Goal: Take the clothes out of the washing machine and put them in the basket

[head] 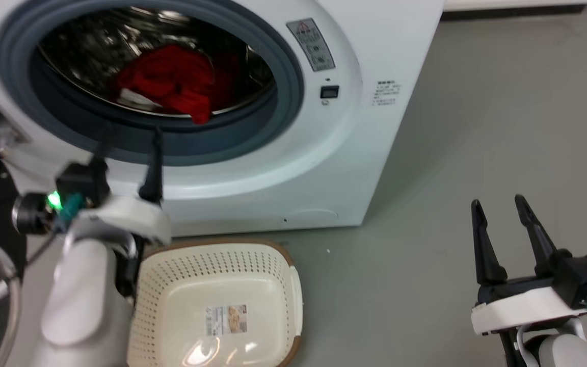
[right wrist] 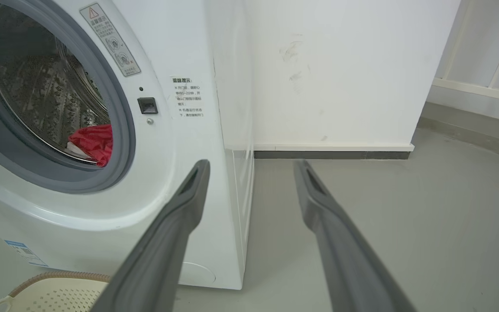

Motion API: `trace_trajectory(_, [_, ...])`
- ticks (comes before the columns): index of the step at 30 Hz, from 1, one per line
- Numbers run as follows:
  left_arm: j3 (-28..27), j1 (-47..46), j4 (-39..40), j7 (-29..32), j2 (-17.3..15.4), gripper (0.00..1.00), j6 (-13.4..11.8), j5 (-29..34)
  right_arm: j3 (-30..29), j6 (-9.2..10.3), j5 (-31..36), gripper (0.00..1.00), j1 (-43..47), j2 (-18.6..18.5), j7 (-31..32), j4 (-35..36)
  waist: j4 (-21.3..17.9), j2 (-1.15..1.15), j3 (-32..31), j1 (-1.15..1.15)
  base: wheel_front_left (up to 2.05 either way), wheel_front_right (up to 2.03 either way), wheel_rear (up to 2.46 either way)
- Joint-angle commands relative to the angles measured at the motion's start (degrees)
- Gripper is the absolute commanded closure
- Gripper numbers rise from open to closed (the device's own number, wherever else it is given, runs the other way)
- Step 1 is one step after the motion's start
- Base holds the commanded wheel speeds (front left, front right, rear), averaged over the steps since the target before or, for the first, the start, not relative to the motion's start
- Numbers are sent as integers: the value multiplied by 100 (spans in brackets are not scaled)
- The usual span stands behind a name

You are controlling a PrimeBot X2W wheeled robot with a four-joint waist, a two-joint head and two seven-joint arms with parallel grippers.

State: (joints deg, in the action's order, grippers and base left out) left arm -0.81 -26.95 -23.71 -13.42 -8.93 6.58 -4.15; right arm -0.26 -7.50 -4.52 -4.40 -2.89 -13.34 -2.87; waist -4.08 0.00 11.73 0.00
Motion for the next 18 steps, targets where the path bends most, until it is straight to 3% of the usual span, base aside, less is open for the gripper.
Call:
trace_trajectory(1, [-33, -278, -90, 90, -101, 0, 12, -20, 42, 2, -52, 0, -135, 3, -56, -1, -325, 0, 476, 0, 0, 0, 0])
trace_trajectory(14, [222, -2591, -1060, 1295, -1299, 0, 80, -27, 296, 2, -562, 0, -891, 7, -184, -159, -1227, 0, 1819, 0, 0, 0, 0])
trace_trajectory(18, [752, -3484, -1452, 2143, -1888, 0, 90, -206, 450, 2, -898, 0, -1048, 8, -184, -105, -1542, 0, 2276, 0, 0, 0, 0])
